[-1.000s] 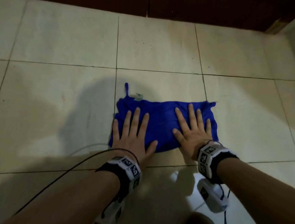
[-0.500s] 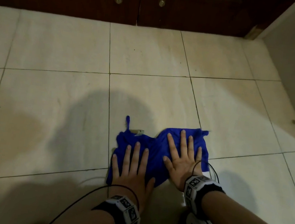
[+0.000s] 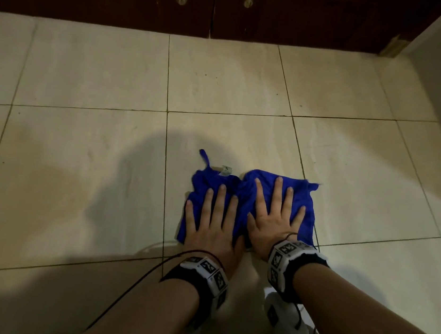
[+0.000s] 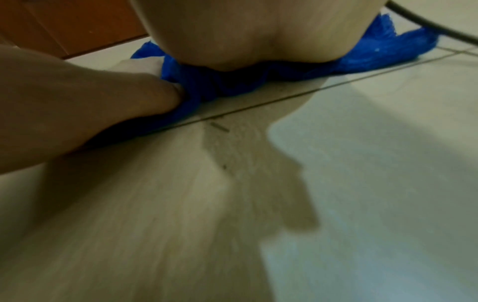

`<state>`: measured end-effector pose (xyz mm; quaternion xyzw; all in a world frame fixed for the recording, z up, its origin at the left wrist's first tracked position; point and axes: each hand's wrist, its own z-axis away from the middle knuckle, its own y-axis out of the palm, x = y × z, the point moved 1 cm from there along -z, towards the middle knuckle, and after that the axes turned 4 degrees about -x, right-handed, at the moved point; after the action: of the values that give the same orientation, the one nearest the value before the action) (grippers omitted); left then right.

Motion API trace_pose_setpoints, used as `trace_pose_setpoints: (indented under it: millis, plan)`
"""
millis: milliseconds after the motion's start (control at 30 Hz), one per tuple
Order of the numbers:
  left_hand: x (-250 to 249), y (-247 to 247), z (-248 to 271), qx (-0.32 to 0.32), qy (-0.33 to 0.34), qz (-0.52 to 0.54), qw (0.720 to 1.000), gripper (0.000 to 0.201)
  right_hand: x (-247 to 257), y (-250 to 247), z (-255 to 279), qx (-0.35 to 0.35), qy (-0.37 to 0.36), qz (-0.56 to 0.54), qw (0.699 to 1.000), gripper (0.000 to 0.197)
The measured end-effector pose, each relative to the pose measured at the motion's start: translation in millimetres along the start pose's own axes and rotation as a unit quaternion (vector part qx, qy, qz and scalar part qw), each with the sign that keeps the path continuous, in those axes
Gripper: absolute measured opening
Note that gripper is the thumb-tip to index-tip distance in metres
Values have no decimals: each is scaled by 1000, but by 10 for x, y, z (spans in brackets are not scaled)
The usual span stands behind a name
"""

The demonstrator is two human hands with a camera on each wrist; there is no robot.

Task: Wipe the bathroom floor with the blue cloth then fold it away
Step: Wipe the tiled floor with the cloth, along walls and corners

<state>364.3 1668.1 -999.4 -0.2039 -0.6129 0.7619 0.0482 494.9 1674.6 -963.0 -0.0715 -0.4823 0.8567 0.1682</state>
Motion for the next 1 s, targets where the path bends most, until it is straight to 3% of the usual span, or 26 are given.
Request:
trace_pose_setpoints:
  millis: [233, 367, 500, 1000]
  plan:
    - [116, -102, -423, 5, 46, -12, 999, 77, 51, -139, -287, -9, -5, -20, 1000, 70]
    - [187, -219, -735, 32, 39, -47, 998, 86, 97, -267, -570, -25, -7, -28, 999, 69]
    - [230, -354, -1074, 29, 29, -56, 998, 74, 101, -483, -956, -36, -12, -23, 999, 66]
    - [343, -578, -2442, 18, -12, -36, 999, 73, -10, -1166, -2238, -87, -28, -24, 996, 62]
